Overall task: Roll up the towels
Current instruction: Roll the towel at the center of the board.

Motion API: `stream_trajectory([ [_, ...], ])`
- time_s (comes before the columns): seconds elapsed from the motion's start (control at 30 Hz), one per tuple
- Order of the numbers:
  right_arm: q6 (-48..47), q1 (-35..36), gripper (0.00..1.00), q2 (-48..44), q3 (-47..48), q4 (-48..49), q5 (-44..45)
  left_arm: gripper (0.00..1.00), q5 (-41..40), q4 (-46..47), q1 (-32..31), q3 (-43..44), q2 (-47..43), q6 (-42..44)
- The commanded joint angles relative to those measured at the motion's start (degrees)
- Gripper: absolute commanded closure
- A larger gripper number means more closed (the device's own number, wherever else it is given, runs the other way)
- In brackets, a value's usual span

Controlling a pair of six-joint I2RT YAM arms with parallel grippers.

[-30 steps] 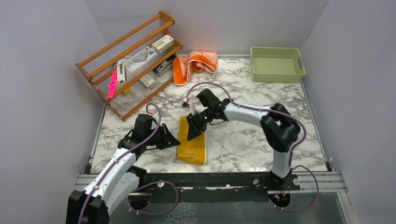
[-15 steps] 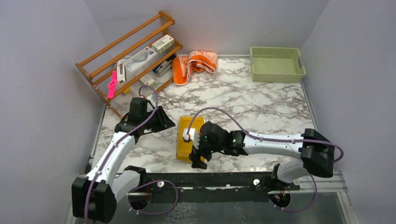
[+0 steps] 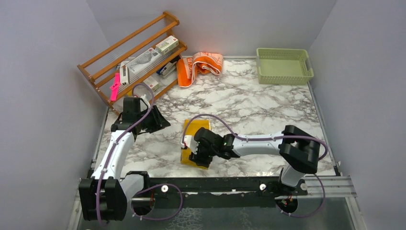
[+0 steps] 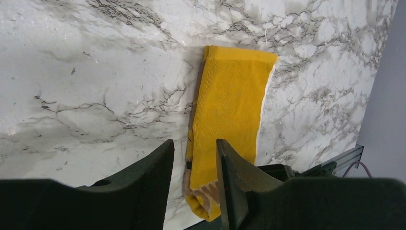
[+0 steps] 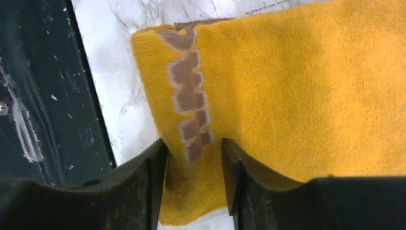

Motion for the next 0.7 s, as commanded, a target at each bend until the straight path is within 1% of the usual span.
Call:
stream_trajectory([
  [0.0,-1.03,0.24,0.67,2.4,2.94,1.29,0.35,0.6,2.29,-0.19,0.5,0.48,0.55,1.9],
  [0.03,-0.81,0.24,0.84,3.1,3.34,0.9,0.56,0.6,2.4,-0.11,0.47,0.4,0.88,1.92],
  [0.07,-0.69,0.24,0.97,3.85,3.69,0.57,0.98,0.6,2.61,0.27,0.46,0.34,1.24,1.92],
  [0.1,-0.52,0.24,0.99,4.46,3.84,0.43,1.7,0.6,2.83,0.48,0.51,0.3,1.56,1.86],
  [0.2,-0.75,0.2,0.99,5.4,3.62,1.48,6.28,0.61,3.76,1.66,0.6,0.21,3.13,1.75],
  [0.3,-2.34,-3.44,0.99,6.36,5.24,1.71,8.21,0.62,4.66,2.91,0.57,0.74,5.04,1.6],
  [0.4,-6.72,-8.32,0.99,8.5,9.01,1.55,10.81,0.62,5.75,4.38,0.6,2.17,7.31,1.11],
  [0.57,-15.74,-16.48,0.99,13.41,18.77,-0.15,14.73,0.63,7.43,5.49,0.56,5.58,10.93,0.78],
  [0.67,-20.09,-18.12,0.99,15.78,22.75,-0.79,16.33,0.64,8.12,5.7,0.6,6.75,12.25,1.0],
])
